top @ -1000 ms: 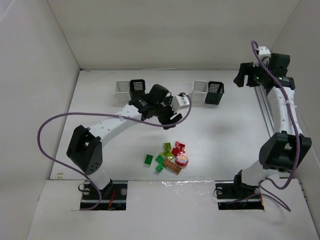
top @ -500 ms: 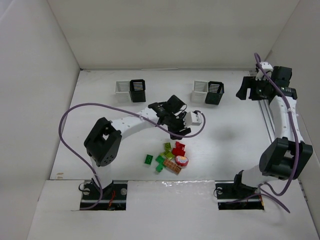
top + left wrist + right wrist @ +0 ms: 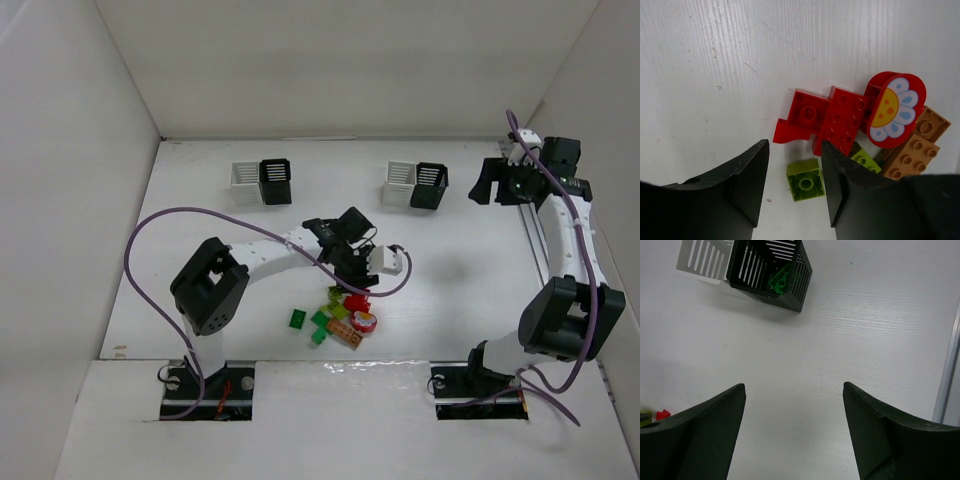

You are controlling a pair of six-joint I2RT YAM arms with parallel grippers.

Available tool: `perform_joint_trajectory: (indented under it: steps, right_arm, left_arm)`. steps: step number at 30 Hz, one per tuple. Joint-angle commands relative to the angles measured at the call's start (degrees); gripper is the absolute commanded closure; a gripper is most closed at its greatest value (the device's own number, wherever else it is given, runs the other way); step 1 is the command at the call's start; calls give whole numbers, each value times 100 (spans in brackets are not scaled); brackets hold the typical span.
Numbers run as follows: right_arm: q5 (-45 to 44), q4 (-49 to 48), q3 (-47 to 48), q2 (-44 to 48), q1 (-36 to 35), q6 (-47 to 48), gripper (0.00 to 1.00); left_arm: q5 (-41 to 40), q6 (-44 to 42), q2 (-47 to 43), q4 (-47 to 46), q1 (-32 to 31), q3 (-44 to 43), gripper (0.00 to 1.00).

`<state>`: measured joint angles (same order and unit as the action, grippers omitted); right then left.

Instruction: Sort the legos into containers by color

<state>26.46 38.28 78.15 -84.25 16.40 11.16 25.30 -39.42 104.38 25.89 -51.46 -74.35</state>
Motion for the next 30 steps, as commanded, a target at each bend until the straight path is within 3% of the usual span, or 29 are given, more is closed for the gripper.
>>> perform_joint_trajectory:
  steps: [1,30]
  right_arm:
    - [140,-23,-1,145,-23,53,17]
    - [88,92,-54,31,-23,159,18]
  left_arm:
    - [317,-452,-190,170,-4,-177,58]
    - [660,-1314,592,601,-110,-1056,74]
